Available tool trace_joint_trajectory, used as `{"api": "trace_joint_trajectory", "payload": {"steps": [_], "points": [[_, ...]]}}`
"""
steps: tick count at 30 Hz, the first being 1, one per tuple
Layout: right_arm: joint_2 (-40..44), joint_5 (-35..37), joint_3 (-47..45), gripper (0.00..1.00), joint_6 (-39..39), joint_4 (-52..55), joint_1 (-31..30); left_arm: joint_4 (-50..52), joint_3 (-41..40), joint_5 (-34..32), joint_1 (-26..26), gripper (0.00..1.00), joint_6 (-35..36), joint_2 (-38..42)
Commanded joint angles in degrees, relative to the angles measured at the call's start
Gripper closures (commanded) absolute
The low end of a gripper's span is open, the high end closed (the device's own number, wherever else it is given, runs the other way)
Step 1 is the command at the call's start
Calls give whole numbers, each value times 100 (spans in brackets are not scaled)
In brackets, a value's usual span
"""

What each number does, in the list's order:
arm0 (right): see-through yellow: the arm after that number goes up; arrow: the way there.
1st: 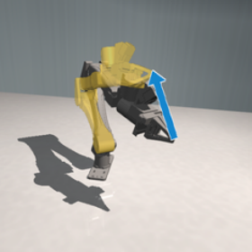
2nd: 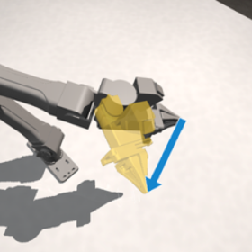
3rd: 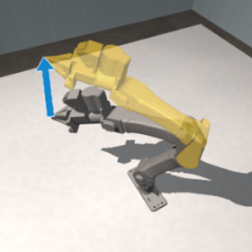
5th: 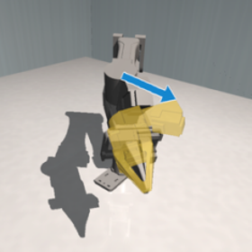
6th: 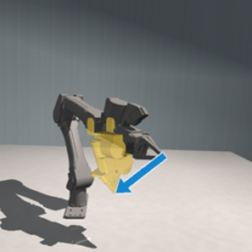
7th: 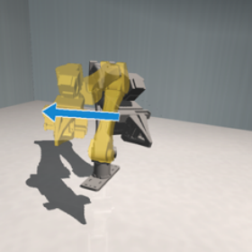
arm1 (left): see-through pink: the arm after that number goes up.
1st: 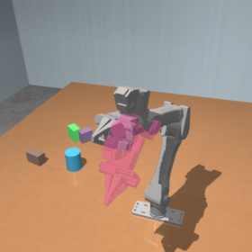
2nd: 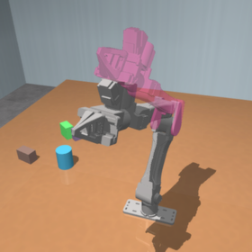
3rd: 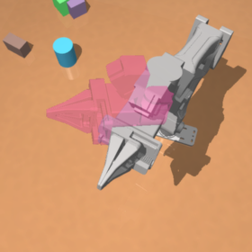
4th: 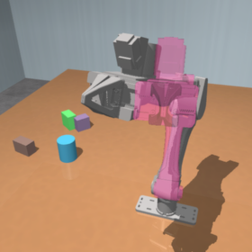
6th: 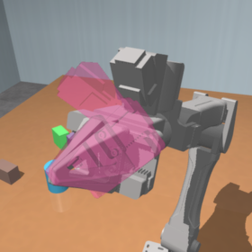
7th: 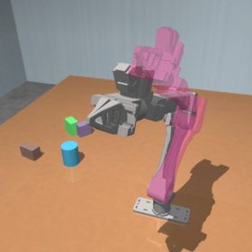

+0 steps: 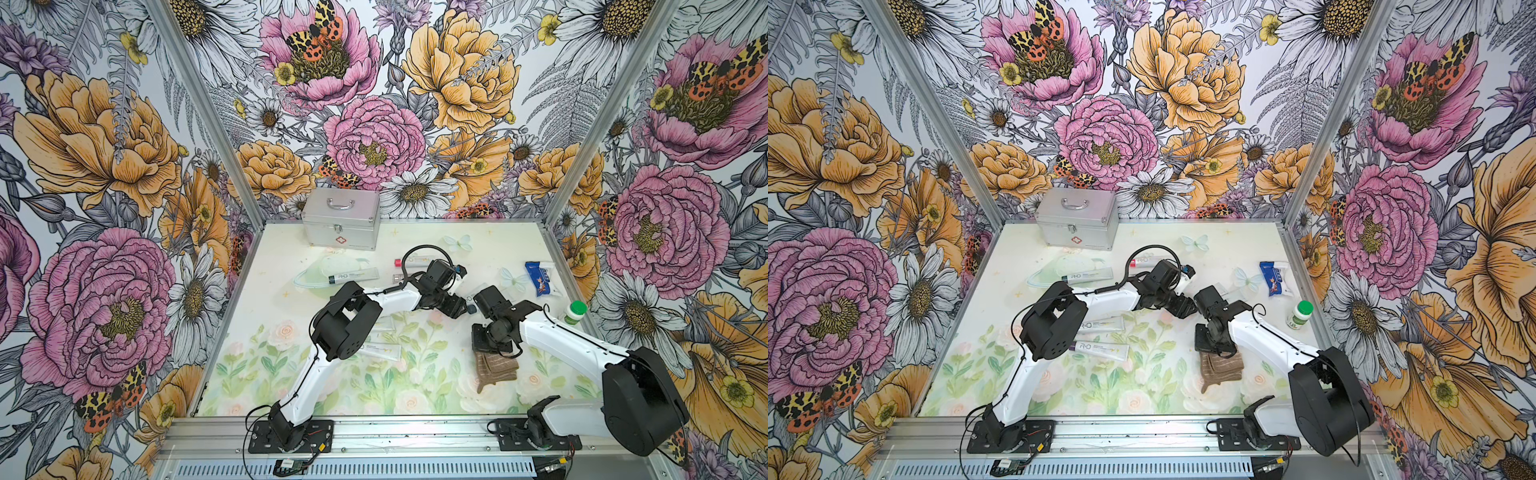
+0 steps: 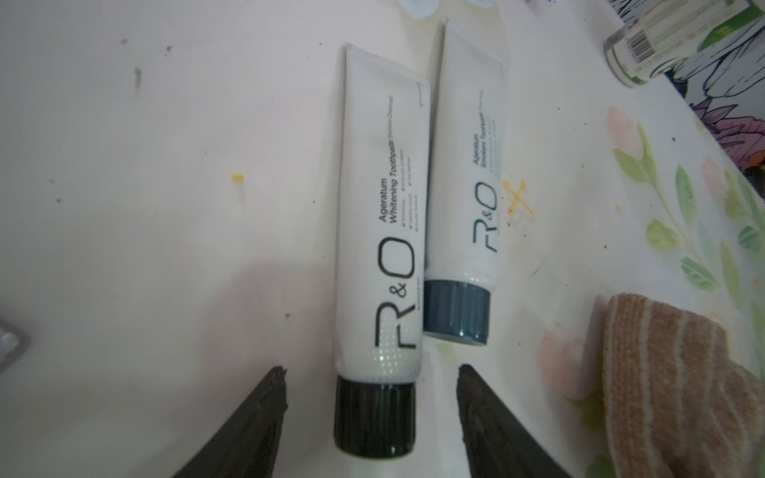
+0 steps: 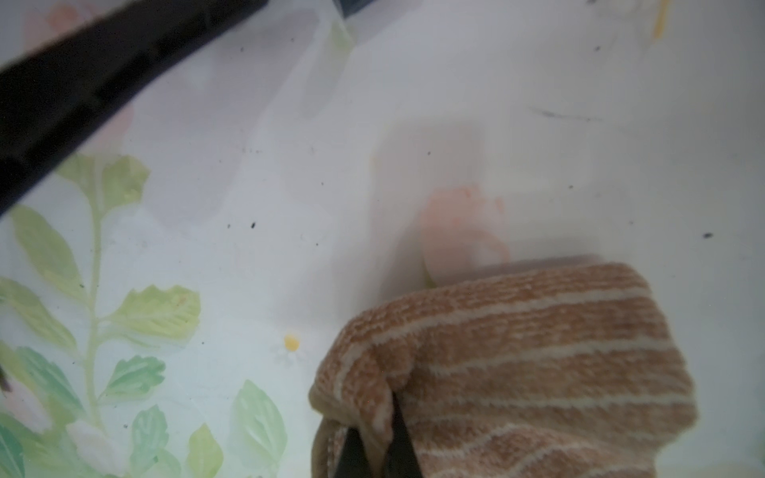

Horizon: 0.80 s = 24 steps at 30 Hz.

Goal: Wipe the surface of the toothpaste tube
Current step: Move the toothpaste to the center of the board.

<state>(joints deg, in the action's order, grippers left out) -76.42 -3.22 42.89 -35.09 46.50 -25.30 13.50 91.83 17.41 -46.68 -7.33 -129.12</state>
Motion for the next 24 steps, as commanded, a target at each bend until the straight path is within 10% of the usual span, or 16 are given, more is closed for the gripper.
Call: {"api": "trace_joint_trajectory", "payload": {"steps": [1, 24], "points": [[-1, 1, 85, 100, 31, -58, -19, -192, -356, -135, 355, 28, -206, 710], [-34, -23, 81, 100, 81, -124, -31, -19, -1034, -57, 1940, 22, -14, 1306]]}}
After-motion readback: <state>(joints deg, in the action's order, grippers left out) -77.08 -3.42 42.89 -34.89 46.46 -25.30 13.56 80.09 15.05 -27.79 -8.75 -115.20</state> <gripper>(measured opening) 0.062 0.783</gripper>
